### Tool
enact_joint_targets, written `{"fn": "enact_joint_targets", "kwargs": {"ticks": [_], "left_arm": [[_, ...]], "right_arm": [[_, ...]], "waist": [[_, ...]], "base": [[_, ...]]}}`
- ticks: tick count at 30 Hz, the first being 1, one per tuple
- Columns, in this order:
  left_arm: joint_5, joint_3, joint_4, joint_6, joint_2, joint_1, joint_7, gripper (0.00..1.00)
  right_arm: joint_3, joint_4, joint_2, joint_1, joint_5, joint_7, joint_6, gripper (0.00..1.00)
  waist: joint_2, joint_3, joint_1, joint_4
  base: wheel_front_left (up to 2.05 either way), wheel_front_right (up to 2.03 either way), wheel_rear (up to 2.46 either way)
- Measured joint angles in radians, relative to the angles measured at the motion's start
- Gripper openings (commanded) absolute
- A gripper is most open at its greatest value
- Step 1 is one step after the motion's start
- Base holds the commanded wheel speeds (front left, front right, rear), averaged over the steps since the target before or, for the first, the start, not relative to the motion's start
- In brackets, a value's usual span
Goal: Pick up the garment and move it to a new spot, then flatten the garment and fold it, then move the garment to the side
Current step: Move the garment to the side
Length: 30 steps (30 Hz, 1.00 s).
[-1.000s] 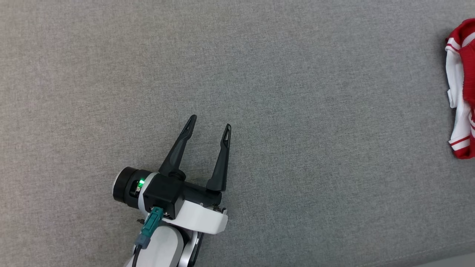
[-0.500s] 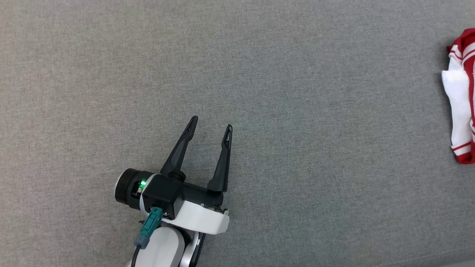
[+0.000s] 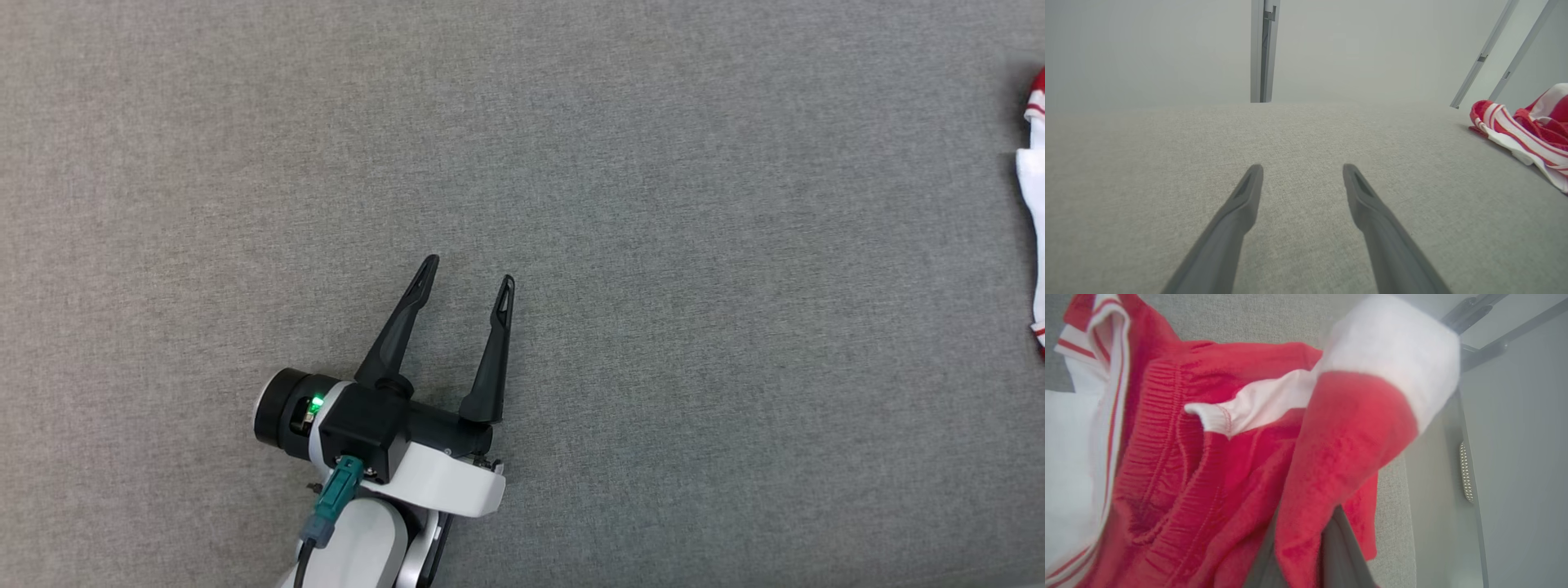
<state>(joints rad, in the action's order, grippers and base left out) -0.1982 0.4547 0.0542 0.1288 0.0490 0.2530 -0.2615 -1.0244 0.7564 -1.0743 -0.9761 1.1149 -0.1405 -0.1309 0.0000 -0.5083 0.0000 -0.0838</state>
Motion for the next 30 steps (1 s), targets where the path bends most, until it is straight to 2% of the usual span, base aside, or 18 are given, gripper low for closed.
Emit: {"fn": "enact_joint_targets", "kwargs": {"ticks": [2,3,4,5,10,18,30], "left_arm": [[0.003,0.0,0.002,0.0,0.0,0.0,0.0,1.0],[0.003,0.0,0.003,0.0,0.0,0.0,0.0,1.0],[0.003,0.0,0.003,0.0,0.0,0.0,0.0,1.0],[0.003,-0.001,0.003,0.0,0.0,0.0,0.0,1.0],[0.003,-0.002,0.004,0.0,0.0,-0.001,0.0,1.0],[-0.007,-0.002,0.012,0.001,0.0,-0.021,0.0,1.0],[-0.04,0.004,0.011,0.001,0.0,-0.046,0.0,1.0]], "right_arm": [[-0.004,0.041,0.015,-0.007,-0.005,0.015,0.0,0.0],[-0.003,0.063,0.023,-0.014,-0.007,0.032,0.0,0.05],[-0.001,0.082,0.03,-0.022,-0.011,0.048,0.0,0.36],[0.0,0.1,0.038,-0.027,-0.013,0.059,0.0,1.0],[-0.015,0.145,0.067,-0.04,-0.025,0.079,0.0,1.0],[-0.049,0.196,0.072,-0.086,-0.059,0.09,0.0,1.0],[-0.077,0.162,0.059,-0.171,-0.066,0.118,0.0,1.0]], "waist": [[0.0,-0.005,0.0,0.006],[0.0,-0.006,0.0,0.009],[0.0,-0.008,0.0,0.011],[0.0,-0.008,0.0,0.014],[0.0,-0.004,0.0,0.018],[0.0,0.027,0.0,0.014],[0.0,0.105,0.0,0.013]], "base": [[0.0,0.0,0.0],[0.0,0.0,0.0],[0.0,0.0,0.0],[0.0,0.0,0.0],[0.0,0.0,0.0],[0.0,0.0,0.0],[0.0,0.0,0.0]]}}
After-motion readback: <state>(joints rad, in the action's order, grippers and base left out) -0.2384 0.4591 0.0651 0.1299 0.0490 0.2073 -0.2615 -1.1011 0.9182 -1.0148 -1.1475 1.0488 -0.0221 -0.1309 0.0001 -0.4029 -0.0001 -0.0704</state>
